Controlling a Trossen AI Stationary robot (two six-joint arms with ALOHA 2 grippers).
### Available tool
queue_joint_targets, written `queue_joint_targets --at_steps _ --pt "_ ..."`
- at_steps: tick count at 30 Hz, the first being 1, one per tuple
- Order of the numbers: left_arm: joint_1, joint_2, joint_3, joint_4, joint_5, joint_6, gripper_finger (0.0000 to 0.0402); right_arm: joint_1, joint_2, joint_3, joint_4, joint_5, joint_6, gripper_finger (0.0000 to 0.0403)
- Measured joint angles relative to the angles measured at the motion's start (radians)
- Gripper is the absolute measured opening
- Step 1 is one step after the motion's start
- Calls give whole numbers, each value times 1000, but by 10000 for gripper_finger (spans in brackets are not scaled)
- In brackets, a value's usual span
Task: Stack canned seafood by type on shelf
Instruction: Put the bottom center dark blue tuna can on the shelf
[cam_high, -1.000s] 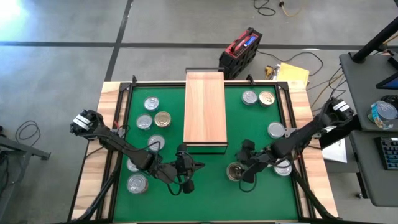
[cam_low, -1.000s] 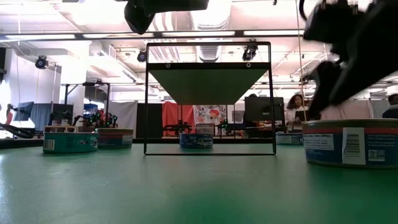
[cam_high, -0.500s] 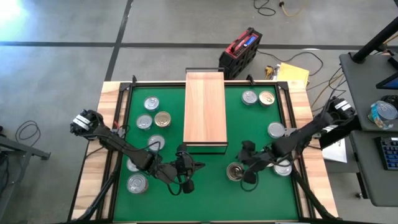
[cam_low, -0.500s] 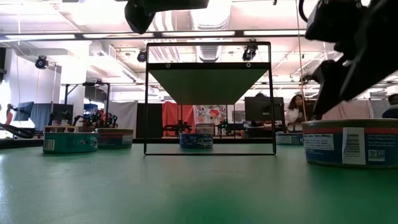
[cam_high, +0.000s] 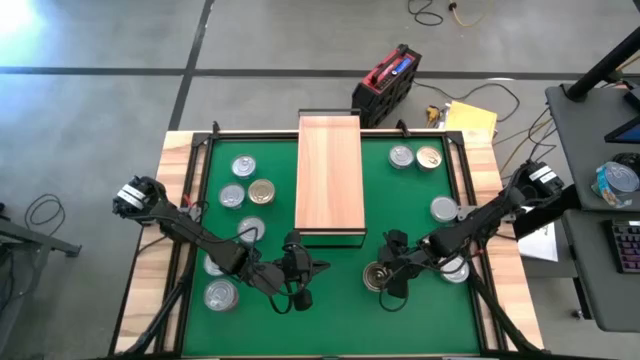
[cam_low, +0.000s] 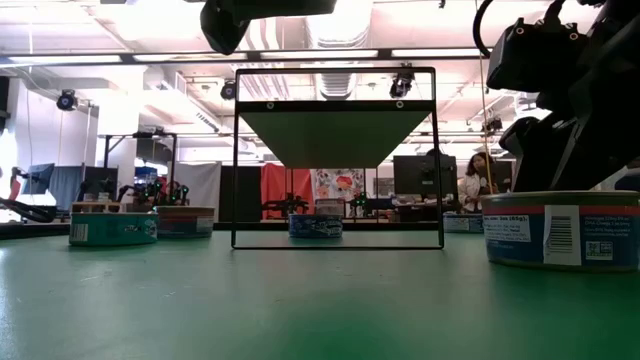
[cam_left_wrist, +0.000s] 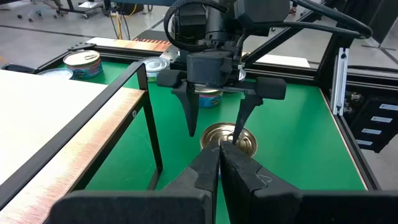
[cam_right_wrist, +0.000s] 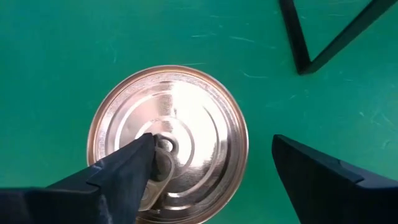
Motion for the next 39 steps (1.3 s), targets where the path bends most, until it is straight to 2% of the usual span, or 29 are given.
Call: queue_joint_targets --at_steps 4,19,33,39 --pt "0 0 0 0 0 9 0 0 8 1 3 -6 1 262" --pt "0 0 0 -1 0 27 0 0 11 -1 -12 14 0 23" --pt "0 0 0 -2 0 27 0 0 5 -2 -12 13 22 8" --pt "0 0 0 -4 0 27 0 1 -51 -7 -34 8 20 8"
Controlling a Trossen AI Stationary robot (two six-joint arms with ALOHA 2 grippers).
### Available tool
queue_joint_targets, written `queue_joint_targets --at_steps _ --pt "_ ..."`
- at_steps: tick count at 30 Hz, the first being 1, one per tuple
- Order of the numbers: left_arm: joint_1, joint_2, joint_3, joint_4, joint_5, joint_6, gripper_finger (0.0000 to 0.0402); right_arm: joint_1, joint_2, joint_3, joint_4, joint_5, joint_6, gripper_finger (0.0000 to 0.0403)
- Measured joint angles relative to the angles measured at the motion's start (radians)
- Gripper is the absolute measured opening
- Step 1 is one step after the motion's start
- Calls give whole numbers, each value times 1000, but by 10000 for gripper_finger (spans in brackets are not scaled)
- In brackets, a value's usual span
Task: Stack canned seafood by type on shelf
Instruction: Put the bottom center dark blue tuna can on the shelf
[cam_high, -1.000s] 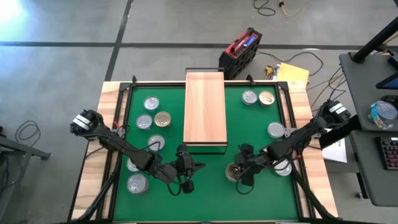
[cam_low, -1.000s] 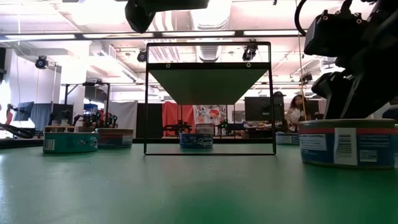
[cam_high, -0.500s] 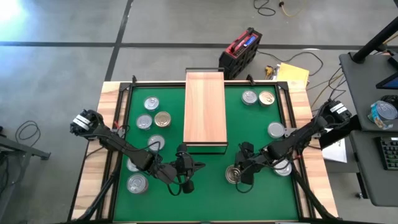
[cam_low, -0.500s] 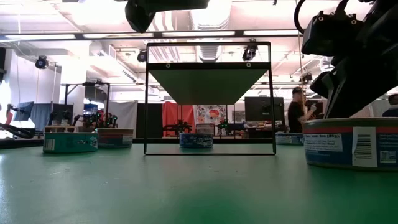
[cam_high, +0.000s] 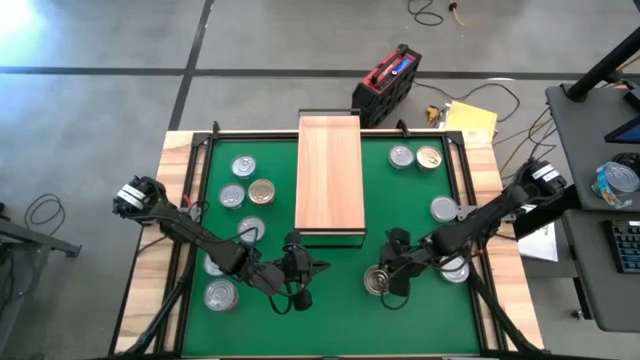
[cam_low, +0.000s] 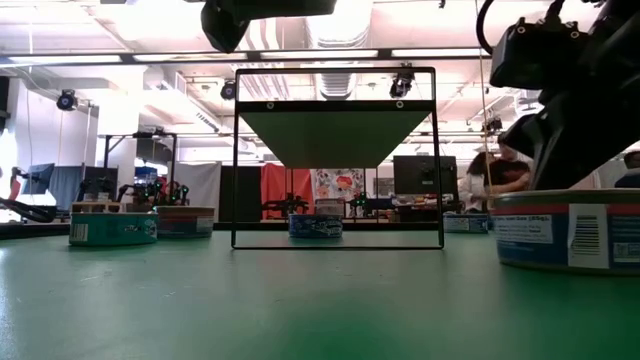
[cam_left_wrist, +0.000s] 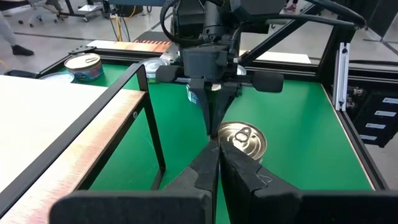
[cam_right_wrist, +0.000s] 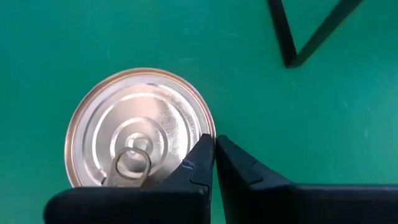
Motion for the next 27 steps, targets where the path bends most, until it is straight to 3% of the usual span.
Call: queue_joint_targets --at_steps 16,22,27 --pt "0 0 0 2 0 0 0 11 -151 1 -107 25 43 8" --pt "4 0 0 -2 -6 -5 0 48 -199 4 -143 25 171 8" --pt "31 -67 0 -199 -159 -205 0 104 -205 33 -303 8 362 8"
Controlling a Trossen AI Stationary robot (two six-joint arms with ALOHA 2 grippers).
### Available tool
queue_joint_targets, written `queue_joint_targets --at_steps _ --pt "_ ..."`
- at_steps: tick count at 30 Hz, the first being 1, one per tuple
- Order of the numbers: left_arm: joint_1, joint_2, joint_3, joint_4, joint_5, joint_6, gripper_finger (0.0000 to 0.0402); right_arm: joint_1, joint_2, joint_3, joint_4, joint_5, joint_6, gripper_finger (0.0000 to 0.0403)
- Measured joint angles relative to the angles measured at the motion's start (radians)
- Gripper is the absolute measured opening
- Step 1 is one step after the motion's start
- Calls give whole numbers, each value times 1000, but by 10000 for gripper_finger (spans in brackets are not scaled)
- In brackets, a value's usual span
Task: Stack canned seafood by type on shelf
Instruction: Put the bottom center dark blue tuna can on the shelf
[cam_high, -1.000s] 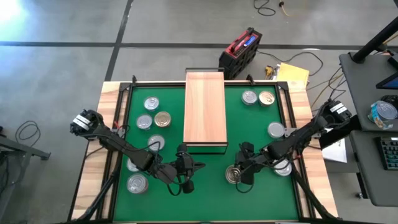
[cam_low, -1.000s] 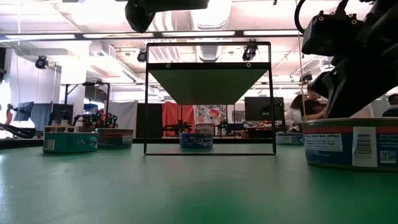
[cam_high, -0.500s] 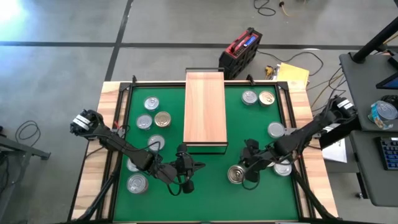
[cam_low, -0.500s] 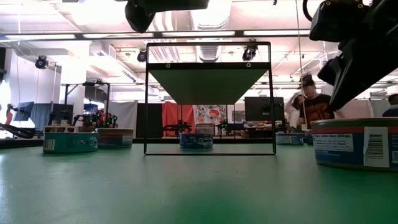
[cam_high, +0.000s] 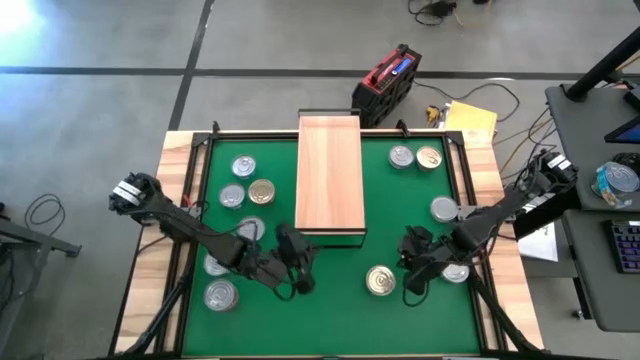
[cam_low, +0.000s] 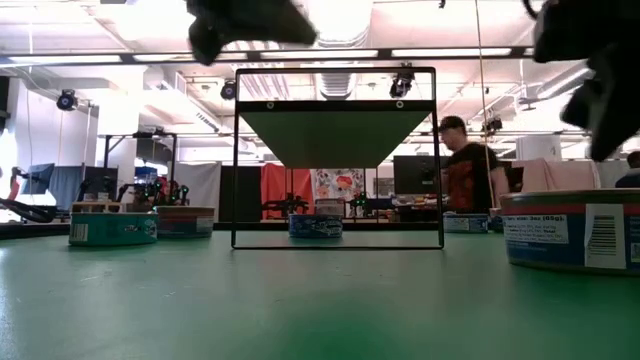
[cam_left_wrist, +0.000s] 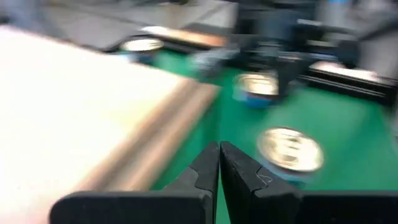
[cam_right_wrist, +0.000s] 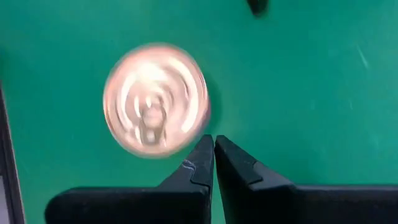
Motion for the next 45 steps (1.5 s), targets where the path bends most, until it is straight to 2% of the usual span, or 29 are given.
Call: queue_joint_targets --at_steps 2,4,7,11,13,20,27,45 --pt "0 -40 0 -125 -37 -66 0 32 16 34 -71 -1 63 8" --pt "-3 -80 0 -236 -18 -138 0 65 40 65 -126 -1 114 8" --pt "-2 -128 0 -332 81 -197 0 101 75 103 -138 -8 157 9" --pt "-3 -132 0 -344 251 -189 0 126 124 129 -135 -48 175 9" --pt "-5 -124 0 -341 288 -186 0 128 147 135 -130 -50 180 9" --pt "-10 -80 0 -332 290 -185 0 118 223 139 -23 92 137 9" --pt "-11 -68 0 -310 288 -163 0 101 288 139 100 63 63 9" --pt "-12 -67 0 -297 287 -136 0 269 541 142 126 326 274 9"
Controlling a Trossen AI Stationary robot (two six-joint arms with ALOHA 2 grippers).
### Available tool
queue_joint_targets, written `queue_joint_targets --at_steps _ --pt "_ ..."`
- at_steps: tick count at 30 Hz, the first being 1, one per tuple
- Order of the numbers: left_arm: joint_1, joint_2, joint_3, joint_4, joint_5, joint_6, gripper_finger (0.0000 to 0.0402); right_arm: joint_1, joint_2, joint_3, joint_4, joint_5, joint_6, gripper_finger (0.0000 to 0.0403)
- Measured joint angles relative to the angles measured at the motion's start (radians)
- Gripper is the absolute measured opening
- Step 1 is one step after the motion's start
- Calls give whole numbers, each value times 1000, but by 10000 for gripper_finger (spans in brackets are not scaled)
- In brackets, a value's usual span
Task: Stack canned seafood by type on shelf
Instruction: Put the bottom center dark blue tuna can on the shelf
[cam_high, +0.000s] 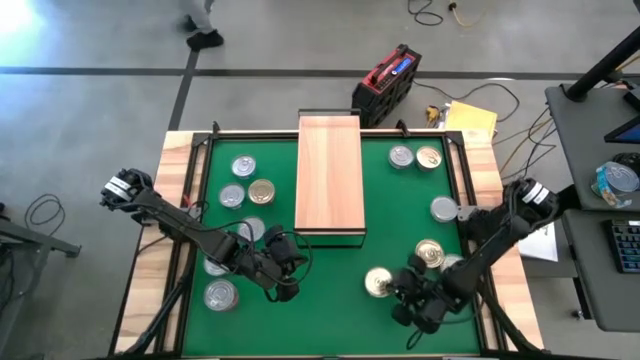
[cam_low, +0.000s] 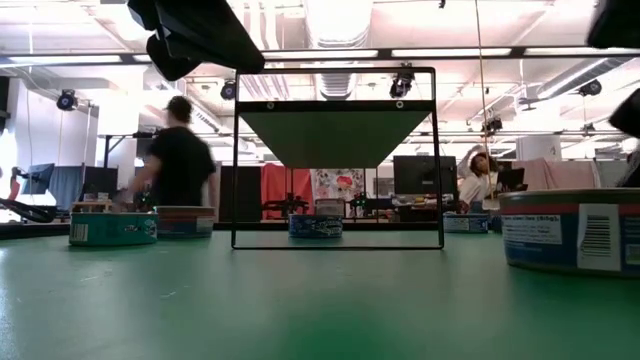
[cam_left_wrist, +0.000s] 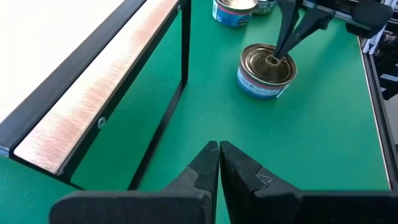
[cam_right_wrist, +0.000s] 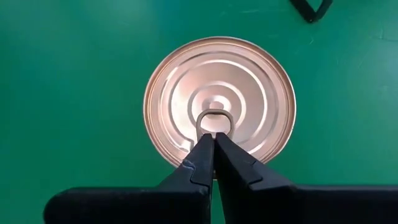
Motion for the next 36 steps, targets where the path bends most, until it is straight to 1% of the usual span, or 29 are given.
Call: queue_joint_targets --at_steps 4,9,17,21,36 --pt "0 0 0 0 0 0 0 48 39 0 5 81 75 9" --pt "0 0 0 6 -1 0 0 107 78 -2 8 218 143 9" --pt "0 0 0 21 -1 0 0 135 151 -2 19 309 208 9" --pt "0 0 0 24 -1 -3 0 141 168 -2 32 330 220 9" --pt "-1 0 0 27 -1 -6 0 189 174 -5 32 338 312 9"
